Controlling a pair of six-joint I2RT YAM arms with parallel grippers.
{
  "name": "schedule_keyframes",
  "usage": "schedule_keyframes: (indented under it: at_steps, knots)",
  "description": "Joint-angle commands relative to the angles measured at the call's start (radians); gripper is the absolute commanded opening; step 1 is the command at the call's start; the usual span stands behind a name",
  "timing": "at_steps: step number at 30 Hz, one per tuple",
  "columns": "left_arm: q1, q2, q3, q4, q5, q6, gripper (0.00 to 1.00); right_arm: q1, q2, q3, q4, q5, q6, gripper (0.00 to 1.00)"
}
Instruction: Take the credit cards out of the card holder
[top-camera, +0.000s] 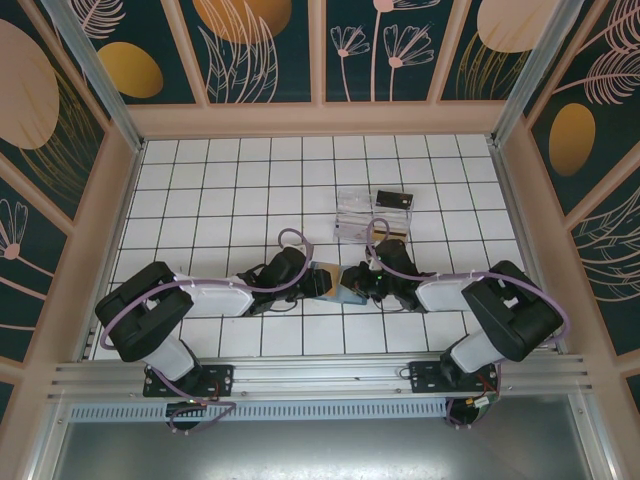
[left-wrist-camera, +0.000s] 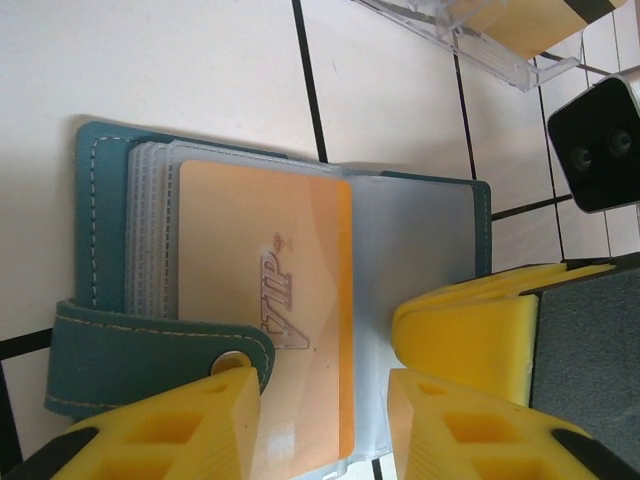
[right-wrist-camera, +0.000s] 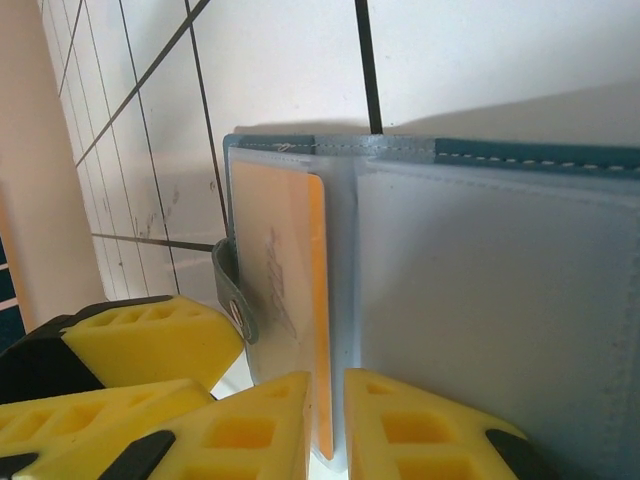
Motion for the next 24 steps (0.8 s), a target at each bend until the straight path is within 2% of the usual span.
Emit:
schedule_keyframes:
  at_steps: [1,3,6,8,9,19,24]
  knots:
    - [-0.003,-0.013,0.007,-0.053,-0.045,0.02,0.38,0.013,0.02,0.033,-0.01,-0.006,-0.03,0.18]
    - [-0.002,-0.022,0.012,-0.081,-0.065,0.028,0.38,0.015,0.03,0.043,-0.014,-0.005,-0.034,0.19]
    - [-0.003,-0.023,0.015,-0.103,-0.085,0.033,0.24,0.02,0.041,0.061,-0.032,0.001,-0.044,0.19]
    - [-0.003,-0.011,0.018,-0.105,-0.084,0.034,0.24,0.023,0.046,0.074,-0.048,0.006,-0.053,0.19]
    - [-0.001,-0.003,0.02,-0.107,-0.083,0.036,0.2,0.023,0.048,0.077,-0.055,0.008,-0.056,0.19]
    - [-0.002,0.043,0.028,-0.09,-0.053,0.036,0.2,0.036,0.039,0.109,-0.198,0.096,-0.099,0.19]
    - [-0.003,0.061,0.031,-0.078,-0.035,0.034,0.2,0.037,0.066,0.106,-0.141,0.063,-0.091,0.19]
